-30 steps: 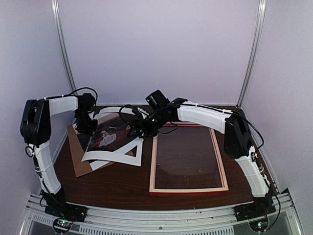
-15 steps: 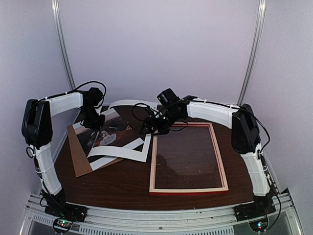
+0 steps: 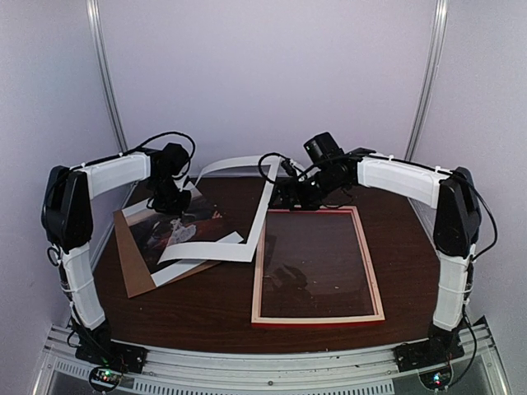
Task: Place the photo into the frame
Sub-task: Pass from the left arm to the right, then place the mat board on the glass panel.
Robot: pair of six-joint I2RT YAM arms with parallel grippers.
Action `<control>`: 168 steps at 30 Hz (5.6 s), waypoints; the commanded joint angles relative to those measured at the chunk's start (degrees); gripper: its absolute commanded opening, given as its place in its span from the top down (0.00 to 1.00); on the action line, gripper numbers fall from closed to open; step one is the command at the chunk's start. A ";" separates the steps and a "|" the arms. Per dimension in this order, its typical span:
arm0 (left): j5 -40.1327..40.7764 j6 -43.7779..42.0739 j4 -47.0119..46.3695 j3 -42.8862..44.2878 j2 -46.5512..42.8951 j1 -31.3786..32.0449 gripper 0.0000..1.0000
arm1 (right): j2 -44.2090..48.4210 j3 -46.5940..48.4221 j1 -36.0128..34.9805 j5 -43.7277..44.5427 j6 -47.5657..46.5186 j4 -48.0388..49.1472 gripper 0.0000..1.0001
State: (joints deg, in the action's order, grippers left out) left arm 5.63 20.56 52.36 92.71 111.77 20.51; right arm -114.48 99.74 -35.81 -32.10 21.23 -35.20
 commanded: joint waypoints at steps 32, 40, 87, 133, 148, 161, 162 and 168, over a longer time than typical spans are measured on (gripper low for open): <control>3.43 3.26 0.11 5.11 6.09 7.00 1.00 | 10.66 -20.21 6.88 -4.06 10.77 16.64 0.23; 3.60 3.20 0.20 5.80 6.96 7.59 1.00 | 11.17 -20.47 6.81 -4.79 12.11 18.53 0.23; -1.07 2.27 -0.46 7.00 5.97 10.59 0.83 | 4.24 -23.32 8.56 -14.34 20.82 28.14 1.00; -4.73 -4.03 -3.59 7.47 3.10 14.03 0.28 | 16.25 -29.53 28.22 -23.53 -6.89 -1.25 1.00; -5.04 -3.57 -3.82 7.20 3.20 14.03 0.27 | 17.01 -28.29 27.73 -18.42 -10.45 -9.60 1.00; -4.78 -3.48 -3.76 6.14 3.54 14.03 0.27 | 13.40 -26.90 28.88 -5.88 -15.53 -16.38 1.00; -4.68 -3.46 -3.83 6.01 3.47 14.03 0.27 | 13.10 -26.93 28.87 -5.58 -15.58 -16.32 1.00; -4.44 -3.50 -3.84 5.69 3.25 14.03 0.27 | 12.02 -25.99 28.87 -4.91 -15.55 -16.01 1.00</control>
State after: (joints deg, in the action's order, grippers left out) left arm 1.13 17.28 49.76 98.89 116.77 34.83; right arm -101.75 71.46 -7.29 -39.40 6.70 -50.54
